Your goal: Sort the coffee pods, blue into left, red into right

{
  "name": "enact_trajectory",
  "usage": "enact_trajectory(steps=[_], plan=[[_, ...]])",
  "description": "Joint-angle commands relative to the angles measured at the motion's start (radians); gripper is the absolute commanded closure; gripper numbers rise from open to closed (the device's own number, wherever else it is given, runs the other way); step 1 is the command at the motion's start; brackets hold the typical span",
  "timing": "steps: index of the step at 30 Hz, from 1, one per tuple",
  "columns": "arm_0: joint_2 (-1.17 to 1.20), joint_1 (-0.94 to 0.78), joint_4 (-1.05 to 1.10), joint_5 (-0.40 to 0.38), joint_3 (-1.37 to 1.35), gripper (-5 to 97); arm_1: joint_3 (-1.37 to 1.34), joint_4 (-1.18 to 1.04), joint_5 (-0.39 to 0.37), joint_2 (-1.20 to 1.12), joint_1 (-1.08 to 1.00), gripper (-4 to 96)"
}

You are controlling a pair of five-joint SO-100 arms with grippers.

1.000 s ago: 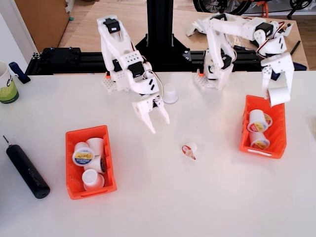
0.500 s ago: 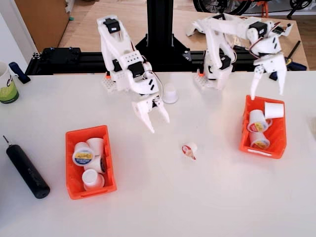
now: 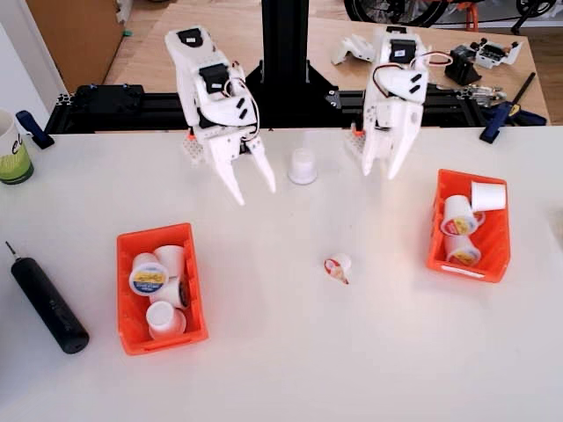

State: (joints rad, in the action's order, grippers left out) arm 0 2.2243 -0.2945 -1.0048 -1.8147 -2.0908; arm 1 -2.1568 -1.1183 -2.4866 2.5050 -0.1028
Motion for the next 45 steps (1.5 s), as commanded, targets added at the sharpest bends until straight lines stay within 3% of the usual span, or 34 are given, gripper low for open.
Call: enact_trajectory(steps=[1,6,9,12,14,16,17,19,21,22,24,26,31,36,39,43,45], plan=[[0.118,0.005,0.021,-0.150,-0.058,69,-0.083,0.061,-0.176,0.063,-0.021,74.4],[0.230,0.025,0.098,-0.491,-0.213,72,-0.270,0.272,-0.365,0.077,-0.029,81.6],[0.235,0.034,0.201,-0.609,-0.322,73,-0.410,0.445,-0.492,0.077,-0.025,89.7],[0.235,0.035,0.236,-0.709,-0.396,74,-0.638,0.784,-0.591,0.074,-0.021,93.9],[0.238,0.037,0.239,-0.772,-0.456,74,-0.762,0.957,-0.600,0.066,-0.020,93.9],[0.255,0.043,0.282,-0.868,-0.554,74,-0.819,0.939,-0.627,0.074,-0.017,93.9],[0.275,0.052,0.350,-0.931,-0.630,75,-0.862,0.969,-0.641,0.075,-0.012,93.9],[0.350,0.057,0.557,-0.986,-0.830,76,-0.959,1.062,-0.660,0.075,-0.003,93.9],[0.456,0.064,0.719,-1.057,-1.035,79,-0.965,0.966,-0.669,0.078,-0.002,93.9],[0.500,0.066,0.693,-1.083,-1.083,79,-0.965,0.920,-0.660,0.078,-0.002,93.9],[0.574,0.063,0.545,-1.117,-1.086,79,-0.965,0.836,-0.658,0.078,0.002,93.9],[0.687,0.063,0.416,-1.118,-1.088,79,-0.965,0.776,-0.703,0.078,0.026,93.9],[1.089,0.117,0.041,-1.118,-1.088,79,-0.965,0.650,-0.695,0.078,0.063,93.8],[1.092,0.212,0.021,-1.115,-1.088,79,-0.965,0.675,-0.630,0.081,0.067,93.0],[1.092,0.318,0.031,-1.172,-1.088,79,-0.965,0.752,-0.592,0.081,0.069,92.7],[1.092,0.397,0.044,-1.230,-1.088,79,-0.959,0.922,-0.617,0.087,0.064,93.9],[1.092,0.410,0.034,-1.230,-1.088,80,-0.848,0.769,-0.580,0.133,0.052,93.9]])
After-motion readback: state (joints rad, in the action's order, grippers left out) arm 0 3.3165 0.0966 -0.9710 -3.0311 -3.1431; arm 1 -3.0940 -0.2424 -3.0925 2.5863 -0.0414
